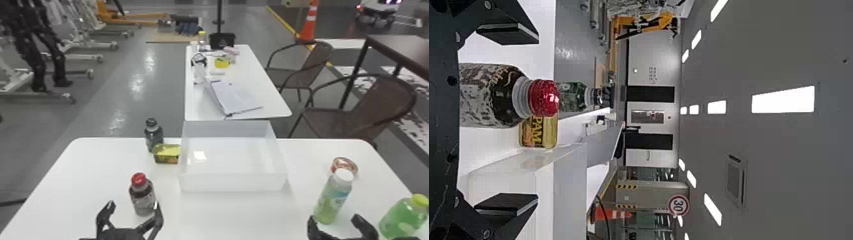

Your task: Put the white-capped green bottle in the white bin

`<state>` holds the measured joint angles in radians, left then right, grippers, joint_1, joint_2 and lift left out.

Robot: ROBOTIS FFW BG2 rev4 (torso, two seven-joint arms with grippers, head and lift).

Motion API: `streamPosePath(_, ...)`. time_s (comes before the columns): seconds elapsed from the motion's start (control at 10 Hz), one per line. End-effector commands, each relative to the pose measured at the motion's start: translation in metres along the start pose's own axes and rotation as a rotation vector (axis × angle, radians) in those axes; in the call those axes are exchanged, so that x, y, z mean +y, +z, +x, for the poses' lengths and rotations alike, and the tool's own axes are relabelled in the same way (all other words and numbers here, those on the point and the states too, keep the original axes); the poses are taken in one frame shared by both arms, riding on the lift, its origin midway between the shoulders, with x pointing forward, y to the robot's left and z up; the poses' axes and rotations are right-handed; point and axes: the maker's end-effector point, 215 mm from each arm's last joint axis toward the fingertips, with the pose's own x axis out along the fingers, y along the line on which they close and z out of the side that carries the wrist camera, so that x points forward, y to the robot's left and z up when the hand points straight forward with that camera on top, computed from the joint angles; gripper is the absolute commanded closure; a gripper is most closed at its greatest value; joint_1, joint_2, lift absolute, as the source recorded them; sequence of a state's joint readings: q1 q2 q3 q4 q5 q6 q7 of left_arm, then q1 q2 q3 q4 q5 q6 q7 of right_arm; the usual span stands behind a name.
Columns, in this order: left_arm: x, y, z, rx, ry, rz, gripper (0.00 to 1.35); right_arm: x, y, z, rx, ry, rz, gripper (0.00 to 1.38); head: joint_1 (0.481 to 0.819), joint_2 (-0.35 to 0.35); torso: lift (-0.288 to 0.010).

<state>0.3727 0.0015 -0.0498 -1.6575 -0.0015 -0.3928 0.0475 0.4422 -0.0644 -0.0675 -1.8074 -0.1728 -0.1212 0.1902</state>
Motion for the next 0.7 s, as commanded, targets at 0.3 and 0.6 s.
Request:
streamPosePath(0.3,0.000,0.000,0.000,-0.005,0.004,-0.010,0.18,-0.007,-0.007,-0.002,0.010,-0.023,0.007,0.10,0.549,0.000,-0.100)
streamPosePath(0.6,0.000,0.002,0.000,-0.011,0.003,-0.005,0.18,-0.022,-0.012,0.003,-0.001,-0.060,0.023,0.10,0.549,0.000,-0.100)
